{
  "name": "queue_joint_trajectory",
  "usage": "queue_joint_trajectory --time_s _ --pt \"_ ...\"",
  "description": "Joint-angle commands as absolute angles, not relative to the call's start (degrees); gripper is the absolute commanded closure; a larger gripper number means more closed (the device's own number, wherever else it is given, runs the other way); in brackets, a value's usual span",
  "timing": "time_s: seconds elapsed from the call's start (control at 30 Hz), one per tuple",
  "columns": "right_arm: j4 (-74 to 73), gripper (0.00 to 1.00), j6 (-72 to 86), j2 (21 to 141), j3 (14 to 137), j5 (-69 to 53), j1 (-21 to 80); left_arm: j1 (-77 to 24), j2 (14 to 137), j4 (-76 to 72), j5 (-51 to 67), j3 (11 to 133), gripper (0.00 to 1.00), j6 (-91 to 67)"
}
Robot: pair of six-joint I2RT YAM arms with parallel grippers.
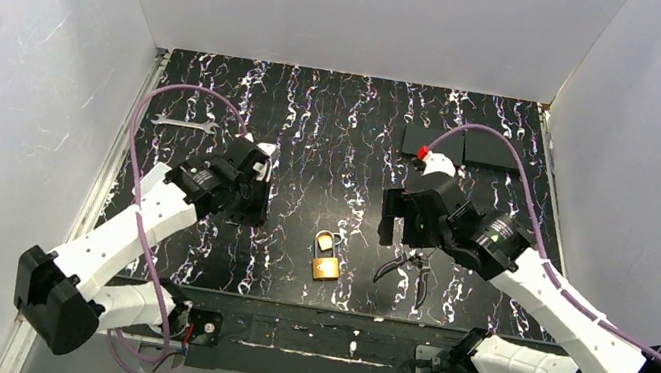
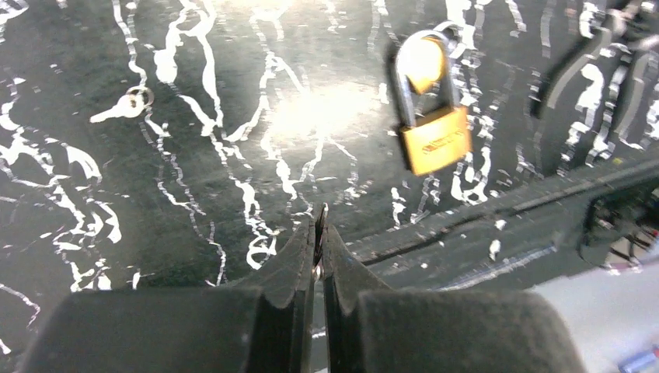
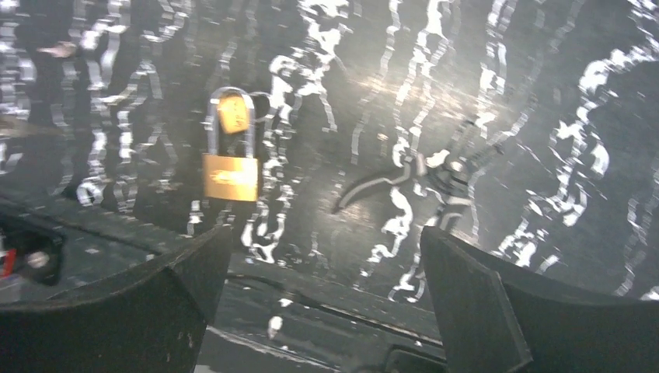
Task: Unlock with the key
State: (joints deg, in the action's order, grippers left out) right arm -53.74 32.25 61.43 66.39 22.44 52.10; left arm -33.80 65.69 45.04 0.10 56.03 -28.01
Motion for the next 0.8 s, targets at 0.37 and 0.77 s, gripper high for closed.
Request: queue_joint_trajectory --time_s 0.37,0.77 --pt "-26.2 0.0 35.0 55.8 75.5 9.2 52.0 -34.4 62.3 35.9 18.7 73.8 1.0 -34.1" --pt "-45.0 0.16 99.0 60.3 81.2 27.2 51.9 -34.7 63.9 22.9 4.5 71.8 1.0 -53.6"
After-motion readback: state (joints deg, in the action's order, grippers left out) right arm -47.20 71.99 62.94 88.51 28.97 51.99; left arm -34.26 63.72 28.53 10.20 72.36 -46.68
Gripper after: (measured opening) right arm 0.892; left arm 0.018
